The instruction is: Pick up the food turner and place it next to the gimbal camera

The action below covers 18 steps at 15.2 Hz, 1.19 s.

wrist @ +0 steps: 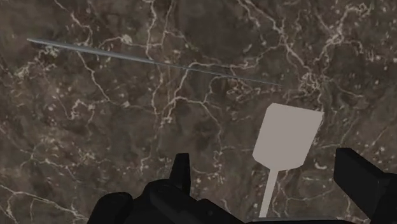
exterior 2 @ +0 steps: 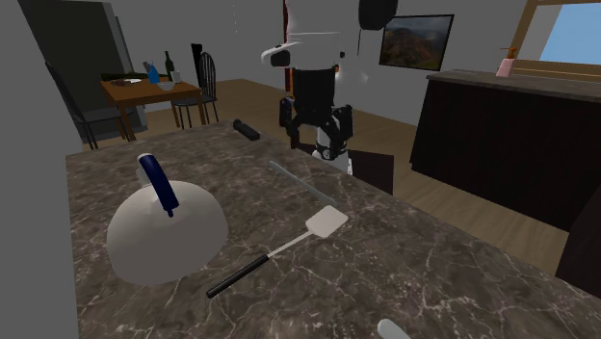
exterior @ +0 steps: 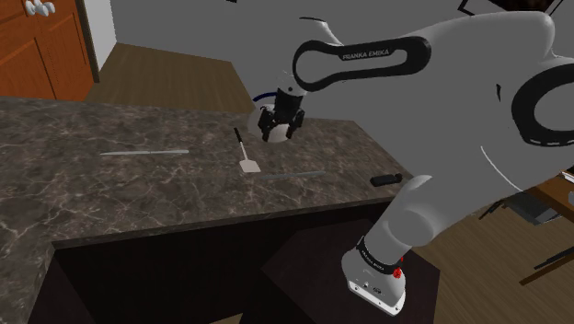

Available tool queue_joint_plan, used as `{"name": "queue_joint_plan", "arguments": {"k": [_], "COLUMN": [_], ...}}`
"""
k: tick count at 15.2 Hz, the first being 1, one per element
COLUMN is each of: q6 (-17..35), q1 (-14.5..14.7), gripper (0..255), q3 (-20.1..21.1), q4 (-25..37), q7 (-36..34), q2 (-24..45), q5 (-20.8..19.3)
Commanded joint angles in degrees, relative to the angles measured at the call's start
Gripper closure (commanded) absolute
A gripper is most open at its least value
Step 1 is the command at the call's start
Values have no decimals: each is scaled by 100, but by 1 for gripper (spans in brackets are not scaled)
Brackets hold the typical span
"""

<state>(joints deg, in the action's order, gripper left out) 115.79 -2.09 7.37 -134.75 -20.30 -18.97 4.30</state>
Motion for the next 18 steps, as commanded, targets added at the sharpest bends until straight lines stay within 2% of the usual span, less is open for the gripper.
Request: {"name": "queue_joint_plan", "arguments": {"k": [1, 6, 11, 18], "q6": [306, 888, 1253, 1677], "q1": [-64, -174, -194, -182], "gripper": [0, 0, 0, 0], "q3": [72, 195, 165, 133], "q4": [180, 803, 1608, 1503], "q7": [-289, -1062, -1834, -1920], "q2": [416, 1498, 2575, 2895], "q5": [-86, -420, -840, -936]}}
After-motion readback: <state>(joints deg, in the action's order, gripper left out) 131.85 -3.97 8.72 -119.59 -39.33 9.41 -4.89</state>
